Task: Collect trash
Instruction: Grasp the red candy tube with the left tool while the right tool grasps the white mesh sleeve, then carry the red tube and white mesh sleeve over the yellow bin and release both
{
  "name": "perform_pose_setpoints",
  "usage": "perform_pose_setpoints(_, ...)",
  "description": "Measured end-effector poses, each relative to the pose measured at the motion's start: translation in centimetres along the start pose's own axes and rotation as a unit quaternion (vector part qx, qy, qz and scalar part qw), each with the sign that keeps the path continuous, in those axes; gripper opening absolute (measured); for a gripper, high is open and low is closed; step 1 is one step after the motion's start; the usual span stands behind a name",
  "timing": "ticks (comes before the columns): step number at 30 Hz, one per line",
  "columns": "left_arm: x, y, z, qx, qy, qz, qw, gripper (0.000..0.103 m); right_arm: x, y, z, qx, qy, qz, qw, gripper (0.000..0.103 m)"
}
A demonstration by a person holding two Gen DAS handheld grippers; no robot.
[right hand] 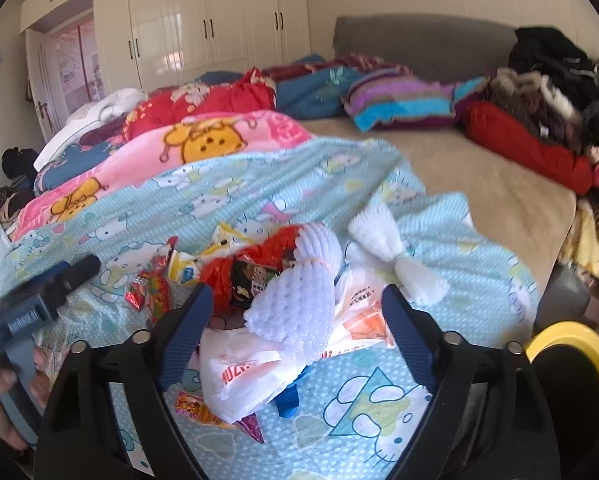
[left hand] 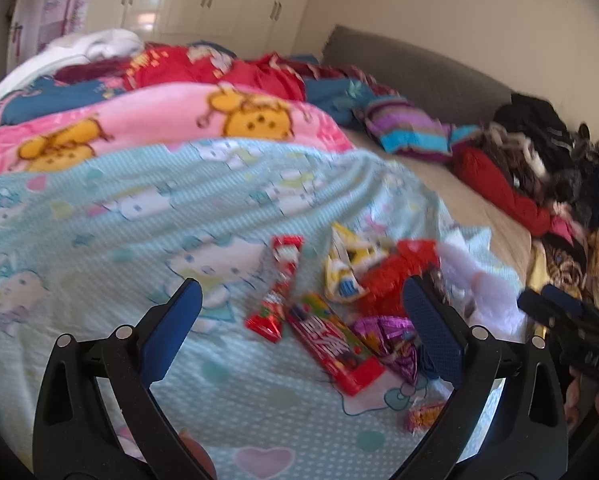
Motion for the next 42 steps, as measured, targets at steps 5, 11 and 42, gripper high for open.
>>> perform_pose_setpoints(5, -2.1, -0.5, -2.3, -0.013, 0.056, 0.038, 0.9976, 0.083, -0.8, -0.6, -2.2, 0.021, 0.043, -0.030, 0.998, 0.054)
perform_pose_setpoints(11, -4.0, -0.6, -4.0, -0.010, 0.099, 0.074, 0.9923, 0.063, -1.4, -1.0, -1.5, 0.039, 0.027, -0.050, 0.998, 0.028)
perform_pose_setpoints(42, -0.6, -3.8, 0.2, -0.075, 0.040, 0.065, 0.9943, 0.030, -1.4, -4.6, 8.5, -0.001, -0.079, -0.079, 0.994, 0.026)
Point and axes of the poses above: each gripper's, at about its wrist camera, not at the fingertips, and z roughly against the way its jaws point, y to its left, x to its top, the point moved 2 cm from there along -z, roughly the way its jaws point, and after that the axes turned 11 degrees about -y, right-handed, at the moved point
